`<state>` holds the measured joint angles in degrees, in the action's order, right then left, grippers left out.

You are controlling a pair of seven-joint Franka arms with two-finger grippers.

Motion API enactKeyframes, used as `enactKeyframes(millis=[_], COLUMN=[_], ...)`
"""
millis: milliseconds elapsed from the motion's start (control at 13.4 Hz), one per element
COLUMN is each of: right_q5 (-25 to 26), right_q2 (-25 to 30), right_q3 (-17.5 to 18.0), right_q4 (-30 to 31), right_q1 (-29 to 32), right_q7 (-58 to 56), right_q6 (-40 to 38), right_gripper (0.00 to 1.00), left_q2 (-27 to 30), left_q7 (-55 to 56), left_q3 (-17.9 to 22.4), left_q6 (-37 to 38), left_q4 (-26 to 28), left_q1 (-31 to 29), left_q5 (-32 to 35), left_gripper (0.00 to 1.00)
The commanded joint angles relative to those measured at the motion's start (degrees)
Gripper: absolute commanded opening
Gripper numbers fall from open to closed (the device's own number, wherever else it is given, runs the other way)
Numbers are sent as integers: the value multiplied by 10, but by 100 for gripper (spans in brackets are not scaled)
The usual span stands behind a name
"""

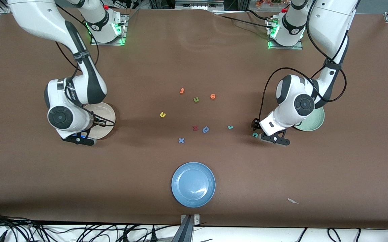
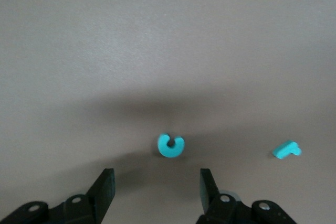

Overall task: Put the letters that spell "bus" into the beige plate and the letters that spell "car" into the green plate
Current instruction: 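Place the p on the beige plate while the left gripper reaches the c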

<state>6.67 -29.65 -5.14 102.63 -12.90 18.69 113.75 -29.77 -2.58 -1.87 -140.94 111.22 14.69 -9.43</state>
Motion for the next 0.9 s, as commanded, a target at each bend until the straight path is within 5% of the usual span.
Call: enactKeyframes(millis=[0,75,149,298,448,671,746,821], right_q5=[-7,-7,-10,-32,-37,-63,-79,-83], right_q2=[-8,-10,-9,-8,14,35,39,37], right_q3=[-16,-16,-16,-16,-9,54,80,103], right_q4=[25,38,53,54,44,-22,-36,-53], right_q1=[14,15,15,15,11,8,8,6], right_q7=[-57,-65,-66,-66,-63,4,35,75], right_q6=[15,32,50,52,29,-43,-43,-41], right_gripper=[10,13,31,99,99,99,99,99], left_q2=[-26,-37,-45,-49,-54,-54,-54,-54], left_q7=[15,19,19,19,19,34,34,34], left_q3=[10,11,11,11,13,20,20,20], left_q6=[-21,-32,-51,-63,-63,-63,-63,-63], left_q4=[-18,-20,-20,-18,-18,-18,-18,-16], left_q1=[24,29,30,38,38,46,46,46], left_q5=[14,14,15,15,15,16,16,18], left_gripper=[73,73,74,74,70,52,37,7])
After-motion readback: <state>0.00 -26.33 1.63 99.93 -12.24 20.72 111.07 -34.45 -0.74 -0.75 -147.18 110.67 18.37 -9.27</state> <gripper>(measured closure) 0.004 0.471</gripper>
